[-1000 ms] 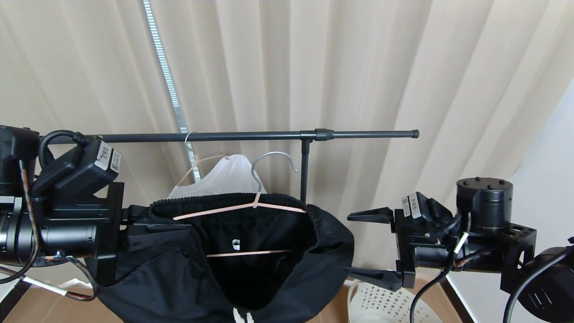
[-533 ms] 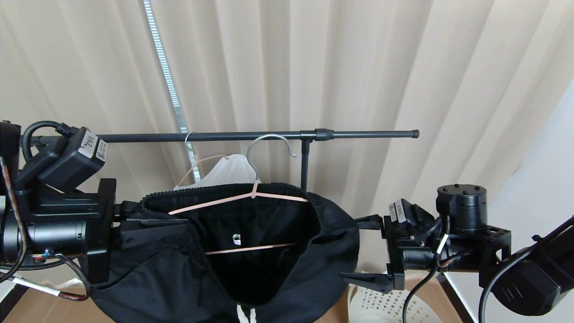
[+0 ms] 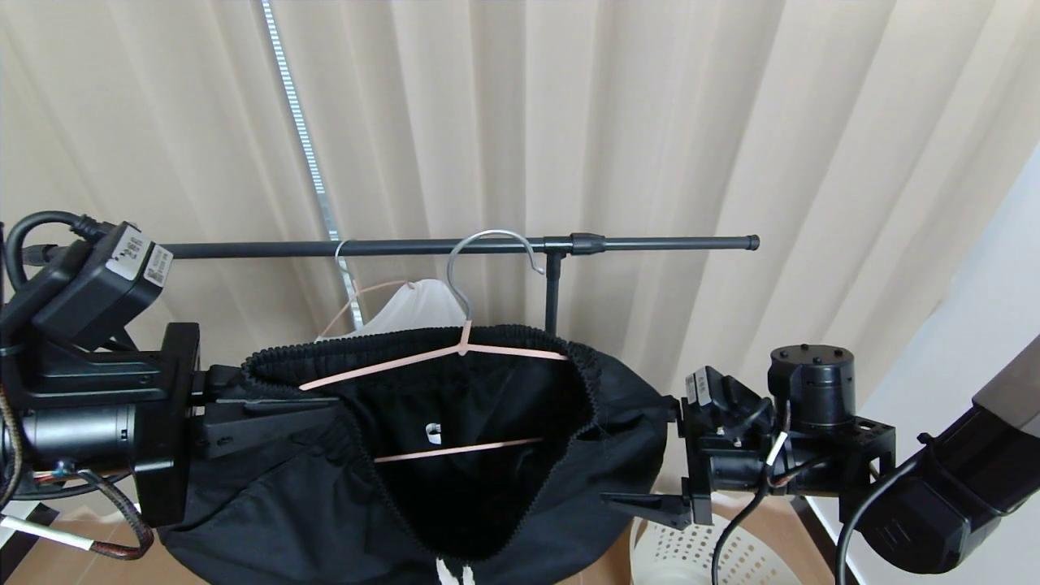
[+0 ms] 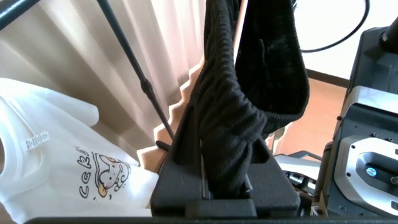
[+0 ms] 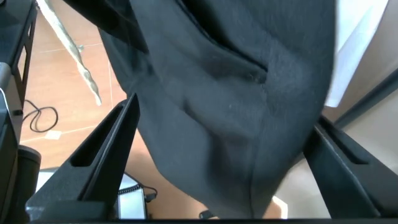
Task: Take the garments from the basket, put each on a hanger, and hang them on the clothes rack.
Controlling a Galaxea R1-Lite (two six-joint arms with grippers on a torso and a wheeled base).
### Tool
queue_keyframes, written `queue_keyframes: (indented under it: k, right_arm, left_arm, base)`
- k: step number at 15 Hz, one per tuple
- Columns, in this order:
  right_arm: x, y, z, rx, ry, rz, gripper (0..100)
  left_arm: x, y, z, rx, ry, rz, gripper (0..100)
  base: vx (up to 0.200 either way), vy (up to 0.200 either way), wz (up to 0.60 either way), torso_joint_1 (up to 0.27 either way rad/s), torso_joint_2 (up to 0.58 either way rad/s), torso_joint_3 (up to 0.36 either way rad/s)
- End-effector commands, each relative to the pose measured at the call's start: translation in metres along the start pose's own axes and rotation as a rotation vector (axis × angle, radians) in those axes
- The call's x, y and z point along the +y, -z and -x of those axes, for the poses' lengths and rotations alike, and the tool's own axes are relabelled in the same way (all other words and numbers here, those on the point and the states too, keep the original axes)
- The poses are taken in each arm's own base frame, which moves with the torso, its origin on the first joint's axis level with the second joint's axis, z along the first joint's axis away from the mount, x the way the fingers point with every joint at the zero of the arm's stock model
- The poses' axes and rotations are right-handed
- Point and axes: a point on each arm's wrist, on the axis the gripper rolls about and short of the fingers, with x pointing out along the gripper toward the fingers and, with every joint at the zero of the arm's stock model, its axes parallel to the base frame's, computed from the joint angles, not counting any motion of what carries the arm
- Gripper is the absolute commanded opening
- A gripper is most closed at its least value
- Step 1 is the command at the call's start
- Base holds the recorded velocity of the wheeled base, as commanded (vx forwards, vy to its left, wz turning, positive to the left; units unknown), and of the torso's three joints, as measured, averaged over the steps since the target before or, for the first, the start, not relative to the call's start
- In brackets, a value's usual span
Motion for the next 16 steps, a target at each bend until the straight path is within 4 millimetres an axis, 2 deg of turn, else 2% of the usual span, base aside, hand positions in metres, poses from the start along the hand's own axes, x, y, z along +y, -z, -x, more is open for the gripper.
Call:
queue_keyframes:
  k: [1, 5, 6, 12, 16]
  right_arm:
    - [0.000, 0.006, -0.005, 0.016, 0.006, -0.012, 100]
    - [0.000, 0.007, -0.007, 0.015, 0.013, -0.015, 100]
    - [-0.001, 0.007, -0.007, 0.015, 0.015, -0.017, 0]
    - [-0.008, 0.005, -0.001, 0.012, 0.065, -0.022, 0]
    - [-0.024, 0.006, 0.009, -0.001, 0.116, -0.025, 0]
  left_arm:
    - [-0.002, 0.000, 0.001, -0.007, -0.001, -0.009, 0]
    - [-0.005, -0.001, 0.004, -0.026, -0.011, 0.002, 0]
    - [-0.007, -0.002, 0.006, -0.030, -0.013, -0.001, 0]
    - [-0.010, -0.001, 0.011, -0.037, -0.029, -0.007, 0]
    - [-0.009, 0.001, 0.014, -0.034, -0.051, 0.000, 0]
  base:
    - [0.000, 0.000, 0.00, 0.000, 0.00, 0.000]
    - [0.000, 0.000, 0.00, 0.000, 0.00, 0.000]
    - [0.000, 0.000, 0.00, 0.000, 0.00, 0.000]
    - [0.000, 0.000, 0.00, 0.000, 0.00, 0.000]
    - [0.000, 0.000, 0.00, 0.000, 0.00, 0.000]
